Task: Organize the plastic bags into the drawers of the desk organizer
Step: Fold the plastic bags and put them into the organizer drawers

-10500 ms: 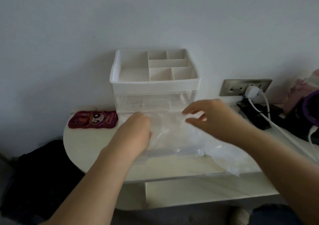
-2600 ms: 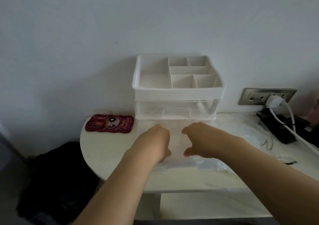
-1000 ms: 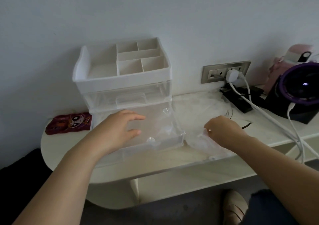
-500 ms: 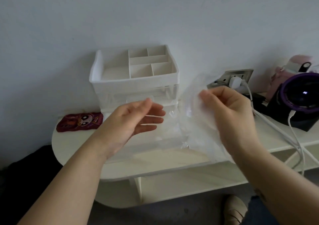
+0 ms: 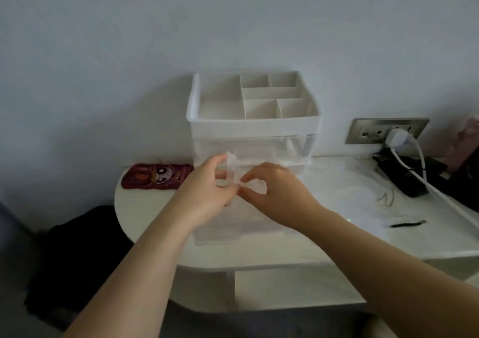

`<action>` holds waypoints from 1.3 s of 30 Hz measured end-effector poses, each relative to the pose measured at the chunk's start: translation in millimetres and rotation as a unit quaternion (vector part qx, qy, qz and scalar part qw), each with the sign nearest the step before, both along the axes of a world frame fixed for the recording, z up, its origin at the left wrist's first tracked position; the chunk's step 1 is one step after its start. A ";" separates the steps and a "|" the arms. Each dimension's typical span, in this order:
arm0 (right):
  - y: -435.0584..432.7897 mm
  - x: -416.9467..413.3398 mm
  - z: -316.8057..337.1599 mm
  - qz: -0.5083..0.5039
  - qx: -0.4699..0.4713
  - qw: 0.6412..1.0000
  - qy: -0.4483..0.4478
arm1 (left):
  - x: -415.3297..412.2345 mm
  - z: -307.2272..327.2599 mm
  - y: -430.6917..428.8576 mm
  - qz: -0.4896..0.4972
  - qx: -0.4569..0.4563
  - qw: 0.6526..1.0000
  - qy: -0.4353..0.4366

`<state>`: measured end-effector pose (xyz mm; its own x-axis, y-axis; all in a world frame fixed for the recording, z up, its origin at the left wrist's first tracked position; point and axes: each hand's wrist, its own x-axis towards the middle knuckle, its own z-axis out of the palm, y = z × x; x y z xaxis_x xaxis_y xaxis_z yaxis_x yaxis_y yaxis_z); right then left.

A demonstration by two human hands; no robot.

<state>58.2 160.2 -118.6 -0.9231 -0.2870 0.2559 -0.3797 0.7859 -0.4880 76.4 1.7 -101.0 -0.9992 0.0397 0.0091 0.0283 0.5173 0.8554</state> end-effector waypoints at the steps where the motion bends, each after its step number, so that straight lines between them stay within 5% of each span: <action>1: 0.1 -1.3 0.4 0.006 0.013 1.000 -0.016 | -0.5 -2.9 1.2 0.005 -0.048 0.999 0.023; 5: 7.4 -1.8 9.1 0.025 0.041 0.995 -0.084 | -4.4 -8.0 2.4 0.032 -0.160 0.981 0.102; 9: 17.2 -5.6 12.8 -0.021 0.201 0.978 -0.057 | -3.0 -1.5 0.4 0.050 -0.255 0.957 0.129; 12: 20.6 -9.2 8.5 -0.010 0.231 0.968 -0.093 | 5.2 2.4 -0.8 0.068 -0.350 0.923 0.144; 15: 17.3 -12.9 7.7 0.019 0.225 0.968 -0.111 | 8.4 8.7 5.8 0.062 -0.327 0.914 0.233; 18: 13.1 -14.0 11.1 0.044 0.226 0.969 -0.091 | 5.4 6.1 18.3 -0.066 -0.262 0.950 0.154; 23: 22.1 0.1 32.9 0.000 0.215 0.977 0.003 | -3.9 -3.8 17.1 -0.158 -0.295 0.941 -0.051; 31: 18.4 3.3 27.6 0.050 0.303 0.939 -0.156 | -22.1 -4.8 28.3 -0.171 -0.401 0.895 -0.099; 39: 16.8 -10.8 21.3 0.055 0.290 0.945 -0.141 | -30.1 -11.4 29.3 -0.143 -0.392 0.906 -0.074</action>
<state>47.4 177.0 -97.3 -0.8873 -0.4025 -0.2253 -0.3947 0.9153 -0.0806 46.2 31.0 -112.4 -0.9350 0.2329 -0.2675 0.1713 0.9569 0.2346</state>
